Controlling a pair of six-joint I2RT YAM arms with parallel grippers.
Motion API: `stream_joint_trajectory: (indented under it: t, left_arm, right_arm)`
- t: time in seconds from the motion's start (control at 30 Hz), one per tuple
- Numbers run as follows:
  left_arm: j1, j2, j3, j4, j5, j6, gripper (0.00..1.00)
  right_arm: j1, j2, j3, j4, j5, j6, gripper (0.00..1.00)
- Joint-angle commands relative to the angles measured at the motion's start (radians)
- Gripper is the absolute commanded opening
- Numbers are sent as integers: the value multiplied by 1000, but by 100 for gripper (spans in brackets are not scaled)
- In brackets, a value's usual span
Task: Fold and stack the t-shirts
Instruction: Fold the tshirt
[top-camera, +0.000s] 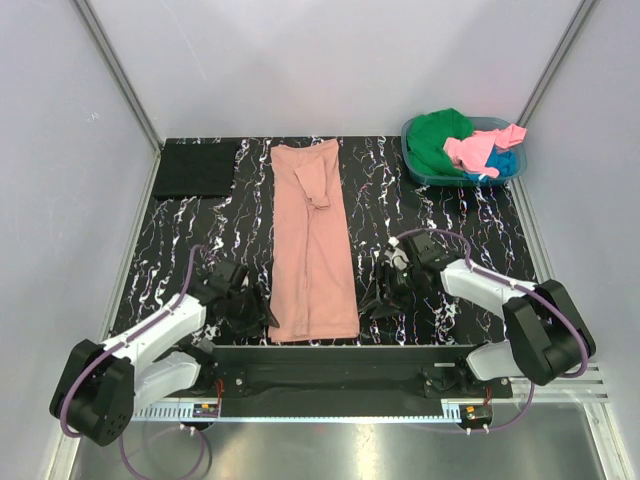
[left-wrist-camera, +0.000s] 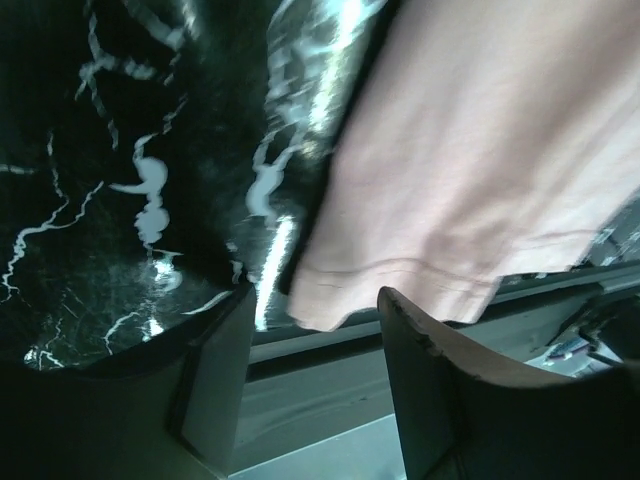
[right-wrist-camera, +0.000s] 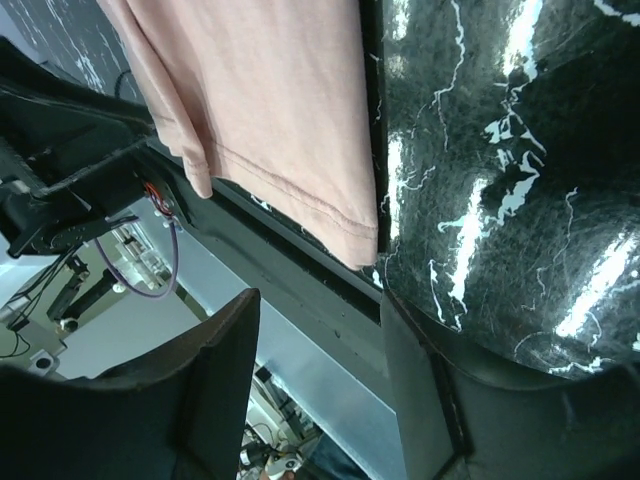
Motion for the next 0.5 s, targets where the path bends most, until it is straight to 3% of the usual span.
stream_joint_trajectory:
  t: [0.0,0.33,0.47]
  left_arm:
    - [-14,-3,-79,82,-8,-73,56]
    - [-26,14,-142,108,-1,-92,40]
    - [-26,5,-156,105,-1,-96,38]
  right_arm:
    - [9,5,-34,113,-41,28,58]
    - [24,54,-103,199,-54,71,56]
    - [32,100,-126,238,-51,79,55]
